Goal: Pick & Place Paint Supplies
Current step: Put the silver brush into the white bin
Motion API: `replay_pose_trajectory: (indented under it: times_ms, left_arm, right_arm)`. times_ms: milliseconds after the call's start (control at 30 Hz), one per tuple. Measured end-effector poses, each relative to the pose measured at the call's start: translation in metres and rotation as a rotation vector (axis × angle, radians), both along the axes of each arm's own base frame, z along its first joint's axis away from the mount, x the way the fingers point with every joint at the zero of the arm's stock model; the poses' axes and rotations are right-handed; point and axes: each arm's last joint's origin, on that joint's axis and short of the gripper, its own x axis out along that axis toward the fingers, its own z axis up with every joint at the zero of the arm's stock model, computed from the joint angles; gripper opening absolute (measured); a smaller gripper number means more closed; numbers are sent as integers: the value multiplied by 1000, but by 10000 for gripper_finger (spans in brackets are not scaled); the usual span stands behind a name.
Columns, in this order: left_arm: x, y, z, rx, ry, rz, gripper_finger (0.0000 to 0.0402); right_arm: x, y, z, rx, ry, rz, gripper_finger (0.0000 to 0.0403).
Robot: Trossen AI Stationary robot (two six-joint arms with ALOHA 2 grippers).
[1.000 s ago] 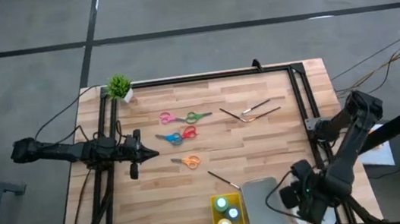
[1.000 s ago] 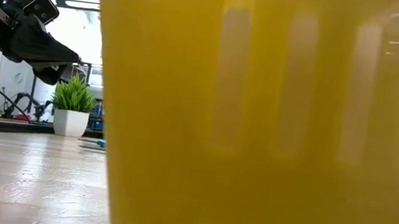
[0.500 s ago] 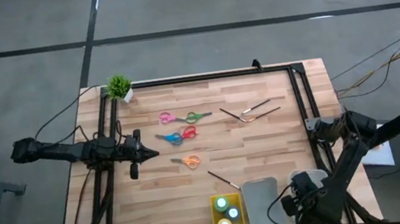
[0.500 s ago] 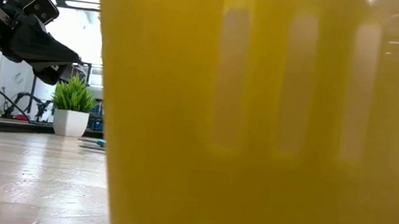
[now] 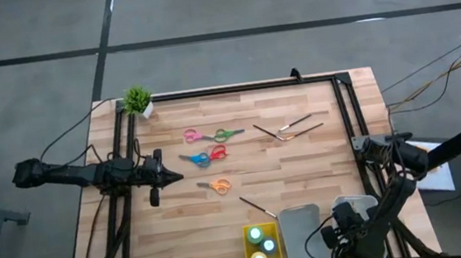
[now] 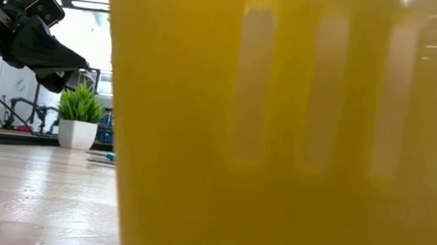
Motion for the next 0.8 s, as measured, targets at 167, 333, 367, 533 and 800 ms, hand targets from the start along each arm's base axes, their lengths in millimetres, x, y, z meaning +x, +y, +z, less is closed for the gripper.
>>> replay_pose_trajectory:
  times_ms: [167,333,367,533,800]
  left_arm:
    - [0,0,0,0,0,0,0]
    - [0,0,0,0,0,0,0]
    - [0,0,0,0,0,0,0]
    - [0,0,0,0,0,0,0]
    - [0,0,0,0,0,0,0]
  right_arm:
    - [0,0,-3,-9,2,-6,12]
    - [0,0,-2,-15,-7,-7,37]
    - [0,0,-2,-15,-7,-7,47]
    - [0,0,-2,-15,-8,-6,81]
    - [0,0,-1,-14,-8,-4,86]
